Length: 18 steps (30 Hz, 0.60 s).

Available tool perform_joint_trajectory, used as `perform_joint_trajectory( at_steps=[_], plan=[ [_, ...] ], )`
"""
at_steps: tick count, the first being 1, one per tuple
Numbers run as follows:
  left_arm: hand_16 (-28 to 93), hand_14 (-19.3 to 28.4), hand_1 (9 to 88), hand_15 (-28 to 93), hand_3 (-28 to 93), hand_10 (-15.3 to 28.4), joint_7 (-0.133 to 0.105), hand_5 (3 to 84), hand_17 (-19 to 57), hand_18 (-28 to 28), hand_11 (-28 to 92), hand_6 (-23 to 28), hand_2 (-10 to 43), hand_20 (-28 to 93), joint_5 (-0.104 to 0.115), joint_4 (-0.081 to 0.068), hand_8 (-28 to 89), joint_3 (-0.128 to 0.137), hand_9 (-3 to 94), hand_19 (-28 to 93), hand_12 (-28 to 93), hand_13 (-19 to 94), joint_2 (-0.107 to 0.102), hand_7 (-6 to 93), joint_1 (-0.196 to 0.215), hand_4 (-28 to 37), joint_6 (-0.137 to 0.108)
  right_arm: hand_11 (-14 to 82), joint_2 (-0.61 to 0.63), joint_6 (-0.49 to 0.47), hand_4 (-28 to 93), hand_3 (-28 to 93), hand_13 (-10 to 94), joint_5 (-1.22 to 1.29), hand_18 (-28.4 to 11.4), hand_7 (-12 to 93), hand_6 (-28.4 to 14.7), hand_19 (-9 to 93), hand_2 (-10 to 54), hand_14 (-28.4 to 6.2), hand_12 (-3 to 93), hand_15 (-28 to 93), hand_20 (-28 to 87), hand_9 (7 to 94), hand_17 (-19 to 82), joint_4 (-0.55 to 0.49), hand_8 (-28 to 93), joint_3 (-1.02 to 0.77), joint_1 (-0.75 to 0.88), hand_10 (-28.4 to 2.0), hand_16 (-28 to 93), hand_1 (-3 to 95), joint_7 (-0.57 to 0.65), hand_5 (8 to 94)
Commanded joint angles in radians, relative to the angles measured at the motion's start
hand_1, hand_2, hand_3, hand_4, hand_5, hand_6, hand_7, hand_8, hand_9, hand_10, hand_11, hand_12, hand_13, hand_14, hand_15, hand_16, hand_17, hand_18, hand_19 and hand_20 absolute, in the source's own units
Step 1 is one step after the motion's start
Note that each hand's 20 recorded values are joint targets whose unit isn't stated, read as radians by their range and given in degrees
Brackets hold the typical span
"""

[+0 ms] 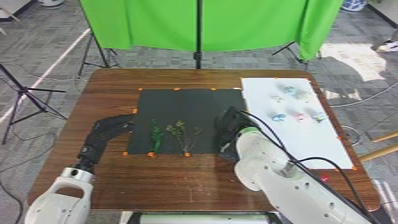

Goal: Arrange flowers

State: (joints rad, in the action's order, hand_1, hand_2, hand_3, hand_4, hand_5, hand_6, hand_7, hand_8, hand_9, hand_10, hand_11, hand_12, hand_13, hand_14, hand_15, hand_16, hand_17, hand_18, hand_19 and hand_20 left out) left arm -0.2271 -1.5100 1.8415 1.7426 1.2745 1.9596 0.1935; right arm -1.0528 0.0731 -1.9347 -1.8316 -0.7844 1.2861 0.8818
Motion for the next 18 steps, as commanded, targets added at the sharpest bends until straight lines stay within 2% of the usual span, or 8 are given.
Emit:
perform_joint_trajectory(
  at_steps=[1,12,18],
  plan=[
    [-2,20.9,29.8,25,60,15.7,0.010,50.8,9.3,16.9,22,7.0,-0.2,19,-0.004,0.001,-5,0.006,50.9,23,13,42,0.012,11.5,0.008,-15.7,0.022,48.6,-0.005,-0.016,6,51,94,0.012,-11.7,35,-5.5,93,-9.5,-0.6,27.2,72,59,92.7,76,-0.005,22,-0.016,0.019,-10.2,20,49.9,0.001,80.0],
    [-2,21.0,29.6,25,60,15.7,0.010,50.7,9.3,16.9,22,6.9,-0.5,19,-0.006,0.005,-5,0.010,50.7,23,13,42,0.014,11.4,0.013,-15.6,0.024,48.1,-0.005,-0.024,3,56,94,-0.016,-11.9,35,-5.7,93,-9.5,-0.8,27.0,71,59,92.8,76,-0.004,19,-0.019,0.022,-10.6,20,43.5,-0.019,80.1],
    [-2,21.0,29.5,24,60,15.7,0.010,50.6,9.2,16.9,22,6.9,-0.5,19,-0.007,0.001,-5,0.008,50.6,23,13,41,0.015,11.4,0.010,-15.7,0.026,48.0,0.008,-0.026,2,58,94,-0.078,-11.9,35,-5.8,93,-9.5,-0.9,26.8,71,59,92.7,76,-0.007,16,-0.029,0.022,-10.8,20,40.7,-0.043,80.2]
  ],
)
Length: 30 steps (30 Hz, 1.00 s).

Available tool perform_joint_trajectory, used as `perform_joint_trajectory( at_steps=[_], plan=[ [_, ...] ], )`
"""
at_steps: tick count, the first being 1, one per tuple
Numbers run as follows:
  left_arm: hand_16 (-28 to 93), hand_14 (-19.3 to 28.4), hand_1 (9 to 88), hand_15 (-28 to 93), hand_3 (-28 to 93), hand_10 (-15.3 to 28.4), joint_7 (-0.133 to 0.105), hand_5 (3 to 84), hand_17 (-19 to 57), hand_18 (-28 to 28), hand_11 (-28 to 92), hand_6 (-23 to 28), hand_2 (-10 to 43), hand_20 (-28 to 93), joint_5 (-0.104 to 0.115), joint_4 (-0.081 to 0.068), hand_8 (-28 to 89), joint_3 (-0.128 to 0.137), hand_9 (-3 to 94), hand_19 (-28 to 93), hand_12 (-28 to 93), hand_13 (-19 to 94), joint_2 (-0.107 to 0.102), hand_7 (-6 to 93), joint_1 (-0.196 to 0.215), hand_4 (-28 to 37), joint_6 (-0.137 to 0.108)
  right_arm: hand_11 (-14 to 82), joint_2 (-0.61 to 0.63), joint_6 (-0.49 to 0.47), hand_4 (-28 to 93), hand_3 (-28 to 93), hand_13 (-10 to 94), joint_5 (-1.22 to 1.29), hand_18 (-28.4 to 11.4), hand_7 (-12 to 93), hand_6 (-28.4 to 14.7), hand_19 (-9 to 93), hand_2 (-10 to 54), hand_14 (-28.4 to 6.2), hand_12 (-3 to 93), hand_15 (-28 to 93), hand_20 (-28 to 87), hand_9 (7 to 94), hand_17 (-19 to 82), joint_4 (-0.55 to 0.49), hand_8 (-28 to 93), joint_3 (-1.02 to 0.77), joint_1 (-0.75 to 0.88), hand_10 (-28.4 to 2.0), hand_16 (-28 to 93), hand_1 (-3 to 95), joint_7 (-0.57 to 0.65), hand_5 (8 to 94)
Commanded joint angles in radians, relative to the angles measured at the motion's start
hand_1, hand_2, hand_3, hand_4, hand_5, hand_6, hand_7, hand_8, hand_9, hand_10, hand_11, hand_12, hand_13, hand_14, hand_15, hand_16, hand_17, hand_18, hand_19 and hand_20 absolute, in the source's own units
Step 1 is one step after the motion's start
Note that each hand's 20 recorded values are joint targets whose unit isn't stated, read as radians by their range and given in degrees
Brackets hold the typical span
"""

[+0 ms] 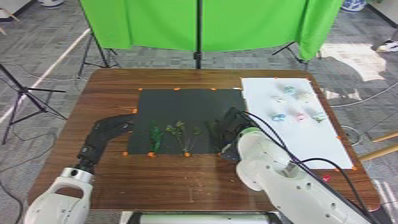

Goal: Arrange flowers

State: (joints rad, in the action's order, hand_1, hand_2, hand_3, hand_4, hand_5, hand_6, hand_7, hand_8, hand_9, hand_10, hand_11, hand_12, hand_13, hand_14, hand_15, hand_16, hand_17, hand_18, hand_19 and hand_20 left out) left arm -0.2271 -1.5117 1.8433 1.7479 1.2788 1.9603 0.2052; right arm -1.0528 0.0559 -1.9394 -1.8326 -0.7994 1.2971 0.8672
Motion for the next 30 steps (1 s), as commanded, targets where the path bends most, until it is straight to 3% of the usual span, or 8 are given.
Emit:
perform_joint_trajectory(
  at_steps=[1,7,12,13,15,20,30],
  plan=[
    [-2,20.9,29.5,24,60,15.7,0.010,50.6,9.1,16.9,22,7.0,-0.5,19,-0.005,0.000,-5,0.004,50.5,23,13,41,0.011,11.4,0.011,-15.7,0.016,48.0,0.010,-0.010,2,59,94,-0.075,-11.9,35,-5.8,93,-9.5,-1.0,26.8,71,59,92.7,76,-0.006,15,-0.017,0.011,-10.8,20,40.5,-0.028,80.2],
    [-2,20.9,29.6,24,60,15.6,0.011,50.6,9.1,16.9,22,6.9,-0.5,19,-0.004,0.001,-5,0.004,50.6,22,13,41,0.010,11.4,0.011,-15.7,0.016,47.9,0.022,-0.013,1,59,94,-0.107,-12.0,36,-5.7,93,-9.5,-1.1,26.7,71,59,92.8,75,-0.015,11,-0.035,0.014,-11.0,20,39.6,-0.033,80.2],
    [-2,20.9,29.6,24,60,15.6,0.014,50.6,9.1,16.9,22,6.9,-0.5,19,-0.002,0.000,-5,0.004,50.6,22,13,41,0.007,11.4,0.011,-15.6,0.014,47.1,0.036,0.084,0,62,94,-0.069,-13.3,37,-5.2,93,-9.5,-1.5,27.2,70,61,92.7,74,-0.020,8,-0.033,0.021,-11.5,21,38.3,-0.172,79.8],
    [-2,20.9,29.6,24,60,15.6,0.013,50.7,9.1,16.9,22,6.9,-0.5,19,-0.002,-0.001,-5,0.002,50.6,22,13,41,0.007,11.4,0.009,-15.6,0.014,46.7,0.036,0.090,-2,64,94,-0.059,-13.7,38,-5.0,93,-9.5,-1.6,27.7,70,62,92.7,74,-0.024,2,-0.025,0.015,-11.5,21,36.8,-0.173,79.7],
    [-2,20.9,29.6,24,60,15.6,0.012,50.7,9.1,16.9,22,6.9,-0.5,19,-0.003,-0.003,-5,0.000,50.5,22,13,41,0.006,11.3,0.006,-15.7,0.019,46.4,0.033,0.040,-3,66,94,-0.062,-14.4,38,-4.6,93,-6.8,-1.9,27.9,71,64,92.7,73,-0.029,-7,-0.021,0.008,-11.6,22,31.8,-0.193,79.9],
    [-2,20.9,29.7,24,60,15.6,0.010,50.7,9.1,16.9,22,6.9,-0.4,19,-0.004,-0.004,-5,-0.005,50.6,23,13,41,0.004,11.3,0.000,-15.7,0.018,47.0,0.033,-0.028,-3,67,94,-0.059,-15.6,22,-3.5,93,0.3,-3.2,27.8,72,66,93.3,73,-0.023,-8,0.005,-0.008,-12.2,22,26.2,-0.190,82.1],
    [-2,21.0,29.6,24,60,15.6,0.011,50.8,9.1,16.9,22,7.0,-0.4,19,-0.001,-0.007,-5,0.000,50.7,23,13,42,0.006,11.3,0.000,-15.5,0.022,46.9,0.047,-0.068,-2,66,94,-0.079,-16.2,18,-2.7,93,2.7,-3.5,28.1,73,67,93.7,73,-0.009,-9,-0.003,0.012,-12.4,22,23.5,-0.150,80.4]
  ],
)
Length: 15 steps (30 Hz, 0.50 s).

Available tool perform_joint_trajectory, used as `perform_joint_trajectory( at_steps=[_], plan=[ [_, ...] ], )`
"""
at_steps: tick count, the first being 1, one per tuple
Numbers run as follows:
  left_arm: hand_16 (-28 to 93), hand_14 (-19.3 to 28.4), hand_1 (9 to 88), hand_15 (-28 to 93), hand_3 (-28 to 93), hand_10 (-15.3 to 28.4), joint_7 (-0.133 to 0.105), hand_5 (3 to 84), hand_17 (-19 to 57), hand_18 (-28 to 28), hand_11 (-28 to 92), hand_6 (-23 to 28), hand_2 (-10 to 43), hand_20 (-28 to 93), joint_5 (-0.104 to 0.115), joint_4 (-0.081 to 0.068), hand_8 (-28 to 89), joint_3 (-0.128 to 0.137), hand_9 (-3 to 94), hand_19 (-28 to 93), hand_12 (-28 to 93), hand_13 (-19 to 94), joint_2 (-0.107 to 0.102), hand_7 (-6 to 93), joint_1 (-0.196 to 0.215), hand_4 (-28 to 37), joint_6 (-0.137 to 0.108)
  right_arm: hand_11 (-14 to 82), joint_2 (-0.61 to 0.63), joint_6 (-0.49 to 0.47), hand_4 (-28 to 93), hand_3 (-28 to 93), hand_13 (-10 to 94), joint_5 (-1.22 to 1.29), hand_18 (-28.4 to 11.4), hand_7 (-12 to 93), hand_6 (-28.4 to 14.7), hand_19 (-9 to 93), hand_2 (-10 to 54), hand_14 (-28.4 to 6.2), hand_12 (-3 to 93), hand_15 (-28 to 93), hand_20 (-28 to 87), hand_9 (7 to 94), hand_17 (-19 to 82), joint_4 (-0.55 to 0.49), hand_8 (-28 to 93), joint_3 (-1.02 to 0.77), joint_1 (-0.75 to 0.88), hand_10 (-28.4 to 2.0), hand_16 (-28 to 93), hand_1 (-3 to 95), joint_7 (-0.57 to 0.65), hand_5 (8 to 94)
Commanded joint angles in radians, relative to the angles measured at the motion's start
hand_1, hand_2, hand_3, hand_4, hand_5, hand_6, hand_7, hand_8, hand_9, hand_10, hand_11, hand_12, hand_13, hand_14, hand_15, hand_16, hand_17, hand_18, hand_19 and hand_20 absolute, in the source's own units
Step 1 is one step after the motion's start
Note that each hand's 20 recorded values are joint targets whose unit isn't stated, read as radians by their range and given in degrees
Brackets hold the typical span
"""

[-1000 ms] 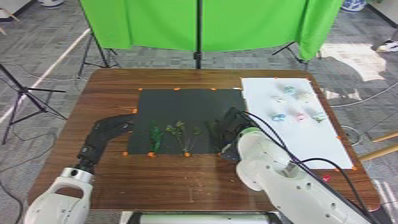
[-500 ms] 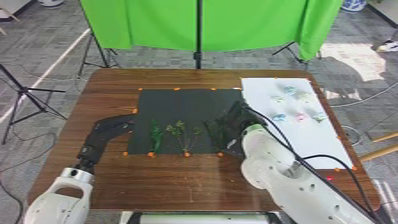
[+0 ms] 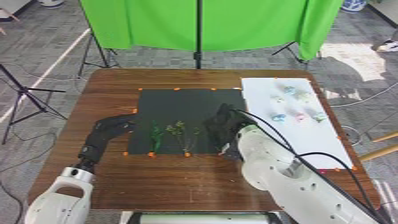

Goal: Arrange flowers

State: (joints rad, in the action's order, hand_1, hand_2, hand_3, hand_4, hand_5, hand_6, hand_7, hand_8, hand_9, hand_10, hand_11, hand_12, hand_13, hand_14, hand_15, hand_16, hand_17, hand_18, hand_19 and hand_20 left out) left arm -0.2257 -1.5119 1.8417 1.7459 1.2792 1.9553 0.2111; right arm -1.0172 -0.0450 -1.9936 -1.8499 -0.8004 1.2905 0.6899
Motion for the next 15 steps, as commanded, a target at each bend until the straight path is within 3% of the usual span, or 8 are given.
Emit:
perform_joint_trajectory(
  at_steps=[1,13,15],
  plan=[
    [-2,20.9,29.6,24,60,15.6,0.010,50.8,9.1,16.9,22,7.0,-0.4,19,-0.003,-0.007,-5,0.001,50.7,23,13,42,0.006,11.4,0.003,-15.5,0.016,46.9,0.010,0.029,-2,66,94,-0.026,-16.2,18,-2.7,93,2.8,-3.5,28.1,73,67,93.7,73,0.012,-9,-0.005,0.015,-12.5,22,23.2,0.023,80.4],
    [-2,20.8,29.5,24,60,15.6,0.008,50.8,9.1,16.9,22,7.0,-0.4,19,-0.005,-0.002,-5,0.004,50.6,23,13,42,0.014,11.3,0.010,-15.6,0.014,47.0,0.018,0.075,-1,66,94,0.034,-16.4,17,-3.0,93,2.9,-3.7,28.0,73,67,93.7,73,-0.029,-8,-0.014,-0.006,-12.6,22,21.3,0.011,80.7],
    [-2,20.9,29.6,24,60,15.7,0.007,50.8,9.1,16.9,22,7.0,-0.4,19,-0.004,-0.001,-5,0.004,50.6,23,13,42,0.015,11.3,0.011,-15.6,0.013,47.1,0.024,0.130,-1,66,94,0.131,-16.4,18,-3.1,93,2.9,-3.7,28.0,73,67,93.7,73,-0.076,-8,-0.036,-0.012,-12.6,22,21.2,-0.006,80.8]
  ],
)
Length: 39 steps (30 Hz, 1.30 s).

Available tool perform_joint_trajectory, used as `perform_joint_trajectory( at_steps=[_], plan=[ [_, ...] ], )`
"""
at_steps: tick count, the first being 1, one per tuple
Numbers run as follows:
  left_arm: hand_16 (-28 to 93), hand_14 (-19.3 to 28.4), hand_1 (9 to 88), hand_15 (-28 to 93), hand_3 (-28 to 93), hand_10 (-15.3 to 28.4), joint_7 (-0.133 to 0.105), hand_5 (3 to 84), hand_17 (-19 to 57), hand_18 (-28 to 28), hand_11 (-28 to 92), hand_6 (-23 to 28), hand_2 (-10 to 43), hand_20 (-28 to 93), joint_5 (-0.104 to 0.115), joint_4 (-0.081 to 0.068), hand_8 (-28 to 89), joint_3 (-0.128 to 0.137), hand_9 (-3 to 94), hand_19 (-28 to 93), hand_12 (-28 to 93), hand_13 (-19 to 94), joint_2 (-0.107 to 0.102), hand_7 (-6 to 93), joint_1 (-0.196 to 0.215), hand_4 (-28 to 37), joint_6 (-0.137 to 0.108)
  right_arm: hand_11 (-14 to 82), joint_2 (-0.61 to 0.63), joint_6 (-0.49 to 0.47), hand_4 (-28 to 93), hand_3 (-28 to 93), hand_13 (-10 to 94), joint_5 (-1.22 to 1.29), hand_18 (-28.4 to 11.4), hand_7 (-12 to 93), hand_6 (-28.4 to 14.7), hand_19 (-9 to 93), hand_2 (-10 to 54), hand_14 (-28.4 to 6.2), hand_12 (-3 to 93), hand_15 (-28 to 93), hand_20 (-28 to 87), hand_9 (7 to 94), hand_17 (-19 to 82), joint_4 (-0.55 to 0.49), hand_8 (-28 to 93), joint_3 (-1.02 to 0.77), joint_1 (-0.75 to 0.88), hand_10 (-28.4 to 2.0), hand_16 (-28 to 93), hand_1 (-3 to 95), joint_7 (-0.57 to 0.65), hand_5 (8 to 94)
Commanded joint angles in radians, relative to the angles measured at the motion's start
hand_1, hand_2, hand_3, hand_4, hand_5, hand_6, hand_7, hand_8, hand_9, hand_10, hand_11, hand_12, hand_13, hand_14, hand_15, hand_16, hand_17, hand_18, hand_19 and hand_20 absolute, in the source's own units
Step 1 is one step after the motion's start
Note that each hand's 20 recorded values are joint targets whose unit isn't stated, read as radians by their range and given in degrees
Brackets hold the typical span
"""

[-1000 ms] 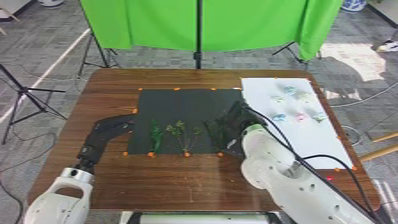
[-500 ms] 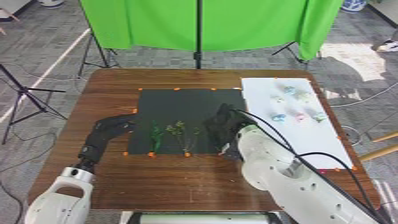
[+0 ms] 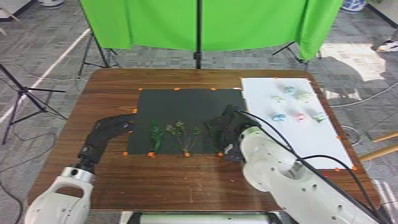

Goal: Arrange flowers

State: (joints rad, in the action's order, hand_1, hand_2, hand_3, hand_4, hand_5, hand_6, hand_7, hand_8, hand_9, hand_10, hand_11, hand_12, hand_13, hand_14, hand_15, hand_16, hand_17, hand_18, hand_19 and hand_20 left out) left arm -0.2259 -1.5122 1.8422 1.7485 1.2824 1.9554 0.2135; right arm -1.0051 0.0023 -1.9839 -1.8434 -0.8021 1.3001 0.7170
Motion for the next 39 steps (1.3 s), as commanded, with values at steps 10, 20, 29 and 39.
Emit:
perform_joint_trajectory(
  at_steps=[10,20,29,39],
  plan=[
    [-2,20.8,29.8,25,60,15.7,-0.032,51.1,9.3,17.0,22,7.0,-0.4,19,0.021,0.004,-5,-0.003,51.4,23,13,42,0.018,11.6,0.038,-15.6,-0.069,41.7,0.268,0.015,-8,64,94,-0.080,-15.9,19,-2.3,93,-8.9,-2.5,30.9,65,68,87.0,68,-0.203,-7,-0.131,-0.086,-13.2,30,28.5,-0.150,72.2],
    [-2,20.8,29.8,26,60,15.8,-0.015,51.6,9.6,17.0,23,7.1,-0.6,19,0.016,0.010,-5,0.006,51.7,23,13,43,0.018,11.6,0.042,-15.8,-0.044,19.1,0.332,-0.243,-12,62,94,-0.192,-15.0,16,0.8,93,-9.5,-2.0,24.3,57,62,81.5,65,-0.109,-8,-0.191,-0.016,-14.4,34,36.0,-0.037,61.3],
    [-2,20.9,29.8,25,60,15.8,-0.009,51.4,9.6,17.0,22,7.1,-0.5,19,0.014,0.007,-5,0.005,51.4,23,13,43,0.019,11.5,0.037,-15.8,-0.029,19.4,0.314,-0.268,-11,64,94,-0.138,-14.5,16,2.0,93,-9.5,-1.4,23.6,59,62,83.6,66,-0.036,-9,-0.220,0.037,-13.0,32,38.8,-0.008,60.6],
    [-2,20.9,29.8,25,60,15.8,-0.010,51.3,9.6,16.9,22,7.0,-0.4,19,0.012,-0.008,-5,-0.009,51.3,23,13,43,0.016,11.5,0.016,-15.7,-0.016,16.7,0.275,-0.258,-11,65,94,-0.154,-14.4,16,2.3,93,-9.5,-1.0,21.7,59,62,82.3,66,0.042,-10,-0.196,0.027,-13.2,31,39.2,0.008,58.8]
  ],
)
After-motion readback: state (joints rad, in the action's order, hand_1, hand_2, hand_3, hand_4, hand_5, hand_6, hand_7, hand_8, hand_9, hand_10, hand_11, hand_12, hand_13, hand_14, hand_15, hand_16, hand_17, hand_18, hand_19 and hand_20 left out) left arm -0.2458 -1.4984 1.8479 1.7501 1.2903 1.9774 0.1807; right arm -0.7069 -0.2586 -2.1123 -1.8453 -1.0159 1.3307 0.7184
